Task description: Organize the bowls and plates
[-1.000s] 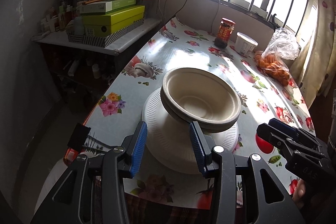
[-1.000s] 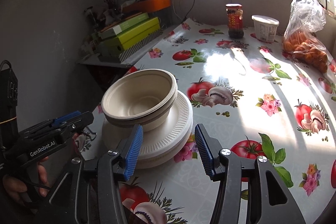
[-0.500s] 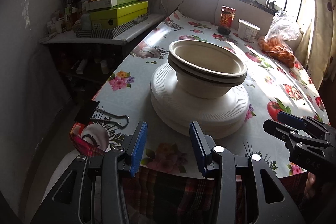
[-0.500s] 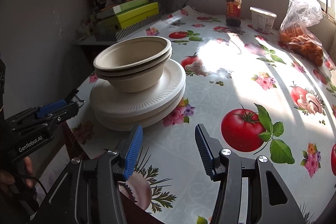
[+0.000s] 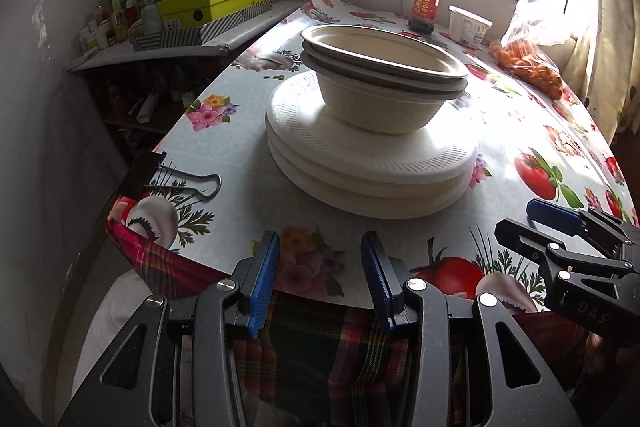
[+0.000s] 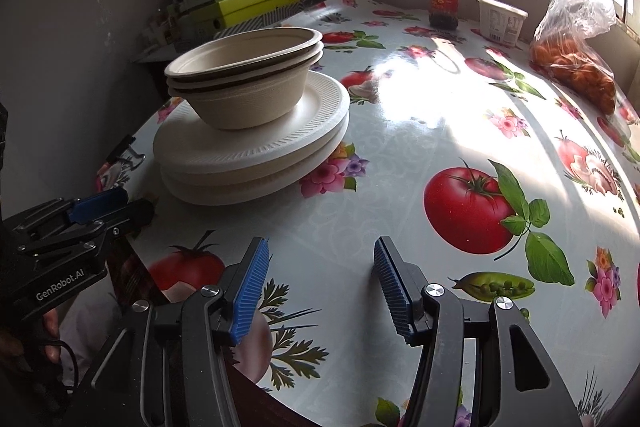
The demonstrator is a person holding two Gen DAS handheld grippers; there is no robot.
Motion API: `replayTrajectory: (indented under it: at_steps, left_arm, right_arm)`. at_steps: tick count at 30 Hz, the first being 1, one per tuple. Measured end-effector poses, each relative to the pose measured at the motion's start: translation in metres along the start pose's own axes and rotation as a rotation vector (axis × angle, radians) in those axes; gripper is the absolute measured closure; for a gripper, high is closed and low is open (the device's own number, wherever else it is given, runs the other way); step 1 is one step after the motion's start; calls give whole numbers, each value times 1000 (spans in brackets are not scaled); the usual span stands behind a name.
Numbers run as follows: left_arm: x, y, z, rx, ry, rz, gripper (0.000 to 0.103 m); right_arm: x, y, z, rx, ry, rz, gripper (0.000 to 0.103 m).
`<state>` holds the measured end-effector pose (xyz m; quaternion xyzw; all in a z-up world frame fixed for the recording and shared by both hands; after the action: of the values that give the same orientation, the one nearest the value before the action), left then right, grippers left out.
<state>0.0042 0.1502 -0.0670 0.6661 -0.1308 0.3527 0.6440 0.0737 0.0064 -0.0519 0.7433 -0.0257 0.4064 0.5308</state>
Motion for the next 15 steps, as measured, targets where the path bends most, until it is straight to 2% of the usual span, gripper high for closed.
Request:
replayTrajectory:
  at_steps: [6, 15]
  left_arm:
    - [-4, -5, 2, 17, -12, -18, 60]
    - [-6, -10, 2, 29, -9, -16, 60]
  right_arm:
    - [-2, -1, 0, -11, 10, 4, 44]
    - [-4, -2, 2, -51, 10, 4, 34]
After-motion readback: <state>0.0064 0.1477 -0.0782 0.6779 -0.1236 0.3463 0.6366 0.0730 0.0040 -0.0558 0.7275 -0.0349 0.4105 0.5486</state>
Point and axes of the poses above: each gripper's, at about its wrist camera, not at the fingertips, and y roughly against the way its jaws point, z to its right, x to its top, the point moved 5 cm from there along -y, roughly the way its jaws point, and after that the axes turned 2 degrees about y, right-handed, at the moved point
